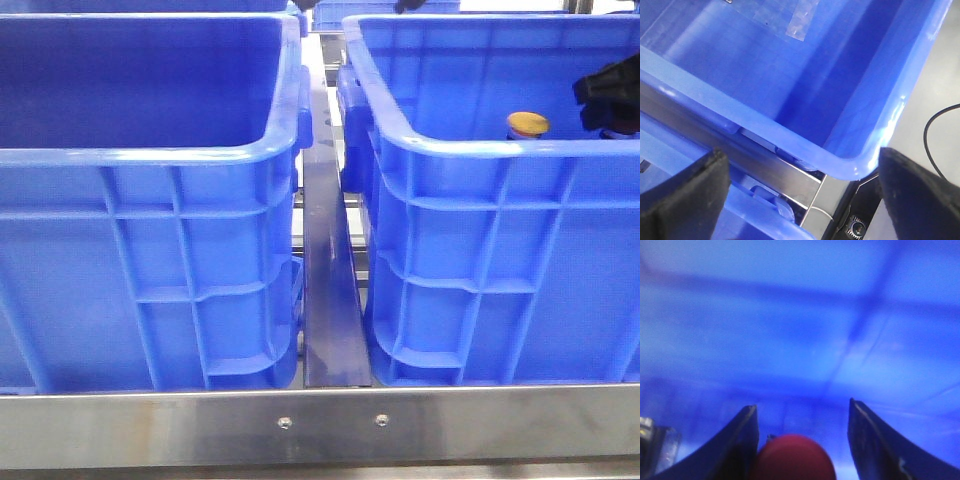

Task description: Pick red and yellow buttons and place in box

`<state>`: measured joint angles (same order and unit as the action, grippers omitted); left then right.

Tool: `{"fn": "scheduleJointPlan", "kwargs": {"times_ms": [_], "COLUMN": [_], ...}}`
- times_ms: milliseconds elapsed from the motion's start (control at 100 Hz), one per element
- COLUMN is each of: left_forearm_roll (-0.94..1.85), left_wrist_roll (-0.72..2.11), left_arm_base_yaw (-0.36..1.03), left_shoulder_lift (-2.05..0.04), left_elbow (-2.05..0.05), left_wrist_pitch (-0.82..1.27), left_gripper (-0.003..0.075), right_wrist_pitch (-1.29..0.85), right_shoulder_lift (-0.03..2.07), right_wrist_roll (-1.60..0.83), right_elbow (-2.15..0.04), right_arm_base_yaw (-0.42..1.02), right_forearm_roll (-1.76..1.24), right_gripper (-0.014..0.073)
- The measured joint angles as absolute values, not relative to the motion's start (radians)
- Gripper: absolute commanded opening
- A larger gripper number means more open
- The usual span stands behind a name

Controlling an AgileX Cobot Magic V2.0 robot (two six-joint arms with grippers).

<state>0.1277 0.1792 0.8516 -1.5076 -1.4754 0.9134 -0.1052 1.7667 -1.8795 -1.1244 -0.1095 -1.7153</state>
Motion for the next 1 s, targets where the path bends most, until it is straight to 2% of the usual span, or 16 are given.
{"fn": "scheduleJointPlan", "kwargs": {"times_ms": [380, 450, 510, 600, 690, 810, 1000], "left_forearm_roll": [0.128, 0.122, 0.116, 0.090, 0.068, 0.061, 0.068], "left_wrist_roll": [0.179, 0.179, 0.179, 0.156, 0.112, 0.083, 0.068], "left_arm_base_yaw": [0.852, 0.852, 0.852, 0.852, 0.836, 0.784, 0.681], "left_shoulder_lift": [-1.508, -1.508, -1.508, -1.508, -1.508, -1.508, -1.486], "left_elbow": [-1.475, -1.475, -1.475, -1.475, -1.475, -1.475, -1.414], "left_wrist_pitch": [0.913, 0.911, 0.903, 0.889, 0.878, 0.868, 0.833], "left_gripper": [0.0566, 0.0564, 0.0549, 0.0451, 0.0273, -0.0019, -0.0019], "right_wrist_pitch": [-0.103, -0.103, -0.103, -0.101, -0.098, -0.102, -0.151], "right_shoulder_lift": [1.603, 1.549, 1.494, 1.403, 1.309, 1.163, 0.970], "right_wrist_roll": [-1.879, -1.879, -1.879, -1.879, -1.879, -1.879, -1.879], "right_elbow": [-1.043, -1.009, -0.978, -0.919, -0.848, -0.756, -0.633], "right_arm_base_yaw": [-0.110, -0.110, -0.110, -0.110, -0.110, -0.110, -0.110], "right_forearm_roll": [-1.720, -1.739, -1.762, -1.797, -1.814, -1.816, -1.816], "right_gripper": [0.0417, 0.0376, 0.0287, 0.0107, -0.0060, -0.0067, -0.0067]}}
